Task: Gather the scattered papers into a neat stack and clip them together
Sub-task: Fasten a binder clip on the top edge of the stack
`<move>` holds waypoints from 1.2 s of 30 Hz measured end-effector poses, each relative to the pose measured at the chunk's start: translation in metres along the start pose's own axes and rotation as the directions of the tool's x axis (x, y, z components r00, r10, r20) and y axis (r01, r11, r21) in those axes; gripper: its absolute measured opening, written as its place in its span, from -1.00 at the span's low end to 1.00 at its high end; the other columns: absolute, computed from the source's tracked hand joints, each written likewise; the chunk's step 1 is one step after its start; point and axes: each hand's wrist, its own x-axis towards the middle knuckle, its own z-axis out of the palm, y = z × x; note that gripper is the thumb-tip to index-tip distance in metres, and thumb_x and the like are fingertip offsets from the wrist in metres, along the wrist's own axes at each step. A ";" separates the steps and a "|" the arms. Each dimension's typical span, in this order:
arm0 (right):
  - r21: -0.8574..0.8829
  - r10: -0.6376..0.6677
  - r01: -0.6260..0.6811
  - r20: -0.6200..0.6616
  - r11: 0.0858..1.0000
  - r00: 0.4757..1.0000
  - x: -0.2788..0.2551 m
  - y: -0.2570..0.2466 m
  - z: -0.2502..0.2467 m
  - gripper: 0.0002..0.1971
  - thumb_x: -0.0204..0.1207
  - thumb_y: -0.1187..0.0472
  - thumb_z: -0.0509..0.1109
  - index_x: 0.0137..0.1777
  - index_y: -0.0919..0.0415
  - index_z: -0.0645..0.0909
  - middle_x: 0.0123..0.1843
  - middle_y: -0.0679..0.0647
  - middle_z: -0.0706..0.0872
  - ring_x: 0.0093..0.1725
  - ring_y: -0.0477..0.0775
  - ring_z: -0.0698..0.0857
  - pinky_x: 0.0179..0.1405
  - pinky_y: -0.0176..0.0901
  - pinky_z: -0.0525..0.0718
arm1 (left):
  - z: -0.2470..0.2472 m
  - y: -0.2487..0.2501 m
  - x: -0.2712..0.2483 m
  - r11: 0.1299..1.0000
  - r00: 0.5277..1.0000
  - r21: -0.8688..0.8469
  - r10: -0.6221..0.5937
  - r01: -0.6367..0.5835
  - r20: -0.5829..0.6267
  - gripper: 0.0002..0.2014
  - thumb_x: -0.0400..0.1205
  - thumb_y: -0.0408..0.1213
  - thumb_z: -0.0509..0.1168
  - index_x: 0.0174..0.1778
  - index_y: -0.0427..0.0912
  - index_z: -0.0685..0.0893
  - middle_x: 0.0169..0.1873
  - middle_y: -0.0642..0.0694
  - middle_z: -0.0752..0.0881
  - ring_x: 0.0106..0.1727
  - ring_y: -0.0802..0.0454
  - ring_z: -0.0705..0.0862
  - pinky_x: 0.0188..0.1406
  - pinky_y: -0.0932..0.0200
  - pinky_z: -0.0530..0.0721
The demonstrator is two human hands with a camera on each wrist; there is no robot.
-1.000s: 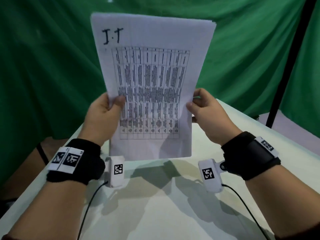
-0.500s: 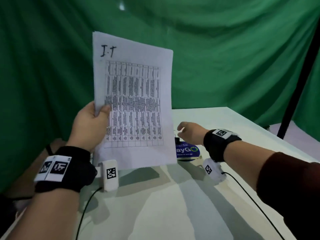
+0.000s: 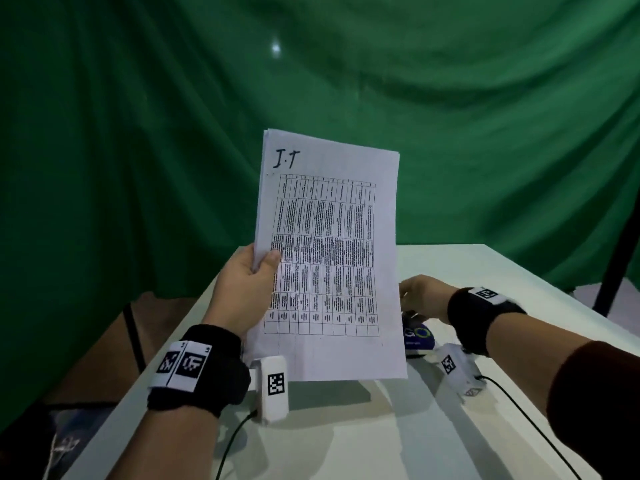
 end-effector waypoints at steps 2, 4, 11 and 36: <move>0.083 0.026 -0.026 0.008 0.996 1.000 -0.024 0.010 -0.023 -0.91 0.61 0.33 0.58 -0.13 0.30 0.78 -0.09 0.32 0.83 -0.17 0.23 0.78 0.16 0.16 0.89 | 0.003 0.003 -0.002 1.000 1.000 -0.012 0.006 -0.006 0.025 -0.85 0.85 -0.06 0.27 0.17 0.13 0.76 0.11 0.01 0.86 0.23 0.08 0.79 0.10 0.20 0.67; 0.116 0.003 0.005 -0.065 0.993 0.998 -0.047 0.012 -0.058 -0.91 0.63 0.34 0.57 -0.07 0.37 0.76 -0.01 0.37 0.82 -0.13 0.17 0.75 0.01 0.03 0.90 | 0.008 0.006 -0.004 1.000 0.999 -0.020 0.004 -0.003 0.041 -0.83 0.84 -0.07 0.28 0.24 0.09 0.77 0.10 0.09 0.87 0.25 0.10 0.79 0.27 0.07 0.71; 0.169 -0.161 0.254 -0.431 0.952 0.888 -0.159 -0.061 -0.204 -0.61 0.68 0.21 0.50 0.29 0.57 0.61 0.27 0.48 0.75 0.09 0.22 0.75 0.03 -0.10 0.82 | 0.030 0.018 -0.021 0.999 0.988 -0.046 -0.014 0.021 0.156 -0.85 0.83 -0.10 0.31 0.14 0.06 0.81 -0.08 0.05 0.90 0.11 0.06 0.82 0.08 0.12 0.71; 0.015 -0.597 0.638 -0.336 0.770 0.728 -0.186 -0.182 -0.198 -0.67 0.45 0.51 0.65 0.04 0.28 0.58 -0.20 0.19 0.76 -0.25 0.08 0.80 0.05 -0.03 0.89 | 0.058 0.025 -0.032 0.977 0.947 -0.205 0.014 0.055 0.322 -0.80 0.83 -0.13 0.32 0.26 0.00 0.82 0.04 -0.05 0.94 0.09 -0.14 0.91 0.30 -0.30 0.79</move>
